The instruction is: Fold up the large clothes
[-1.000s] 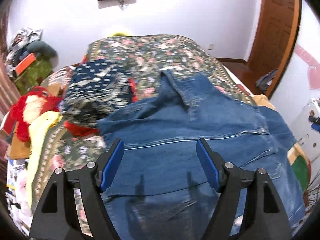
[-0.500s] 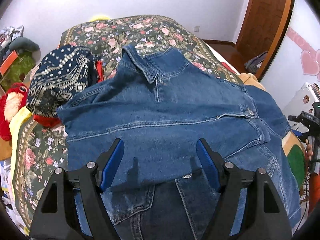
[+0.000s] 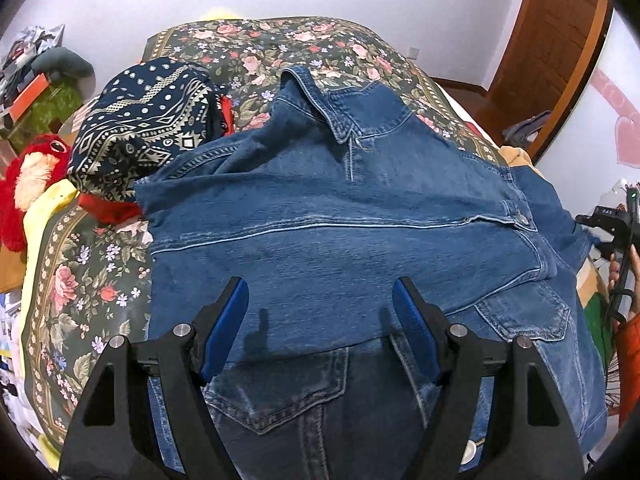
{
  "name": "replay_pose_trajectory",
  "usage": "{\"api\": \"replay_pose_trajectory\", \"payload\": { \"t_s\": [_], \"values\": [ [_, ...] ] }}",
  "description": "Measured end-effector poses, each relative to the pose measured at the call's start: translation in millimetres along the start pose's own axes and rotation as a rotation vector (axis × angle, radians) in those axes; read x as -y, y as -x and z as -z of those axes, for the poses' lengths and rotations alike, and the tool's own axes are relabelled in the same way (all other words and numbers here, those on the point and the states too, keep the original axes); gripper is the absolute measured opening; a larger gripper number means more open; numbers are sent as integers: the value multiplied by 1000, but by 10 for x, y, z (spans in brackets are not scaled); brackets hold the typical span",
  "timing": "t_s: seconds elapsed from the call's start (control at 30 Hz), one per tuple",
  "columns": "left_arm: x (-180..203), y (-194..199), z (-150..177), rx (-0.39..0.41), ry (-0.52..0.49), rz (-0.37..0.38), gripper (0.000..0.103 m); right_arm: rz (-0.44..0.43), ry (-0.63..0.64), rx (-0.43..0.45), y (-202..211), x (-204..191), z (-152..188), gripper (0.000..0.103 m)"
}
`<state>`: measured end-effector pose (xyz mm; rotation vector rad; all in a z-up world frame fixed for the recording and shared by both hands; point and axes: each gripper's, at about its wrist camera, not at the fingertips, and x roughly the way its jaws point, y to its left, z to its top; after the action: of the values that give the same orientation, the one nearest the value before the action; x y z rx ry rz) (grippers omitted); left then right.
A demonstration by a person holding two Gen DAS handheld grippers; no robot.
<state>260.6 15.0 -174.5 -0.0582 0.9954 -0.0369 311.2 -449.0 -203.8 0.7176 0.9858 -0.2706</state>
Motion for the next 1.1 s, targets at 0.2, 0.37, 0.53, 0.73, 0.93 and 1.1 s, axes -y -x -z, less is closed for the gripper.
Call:
{"api": "replay_pose_trajectory", "payload": {
  "t_s": [0.2,0.37,0.53,0.73,0.93,1.1],
  "values": [
    [-82,56,27,11,11,5,74,-105,120,141,574,-415,27,15],
    [-150,119,75,24,17,11,74,-233,290,200,1066,-988,183,13],
    [-232,153,113,26,38,27,74,-375,486,157,1355,-1525,632,13],
    [-332,199,169,33,57,33,74,-431,593,-56,1052,-1888,1141,14],
    [-393,178,244,20,75,40,74,-392,725,-230,761,-2097,1616,14],
    [-421,119,280,-1,89,46,74,-379,758,-300,720,-2080,1739,26]
  ]
}}
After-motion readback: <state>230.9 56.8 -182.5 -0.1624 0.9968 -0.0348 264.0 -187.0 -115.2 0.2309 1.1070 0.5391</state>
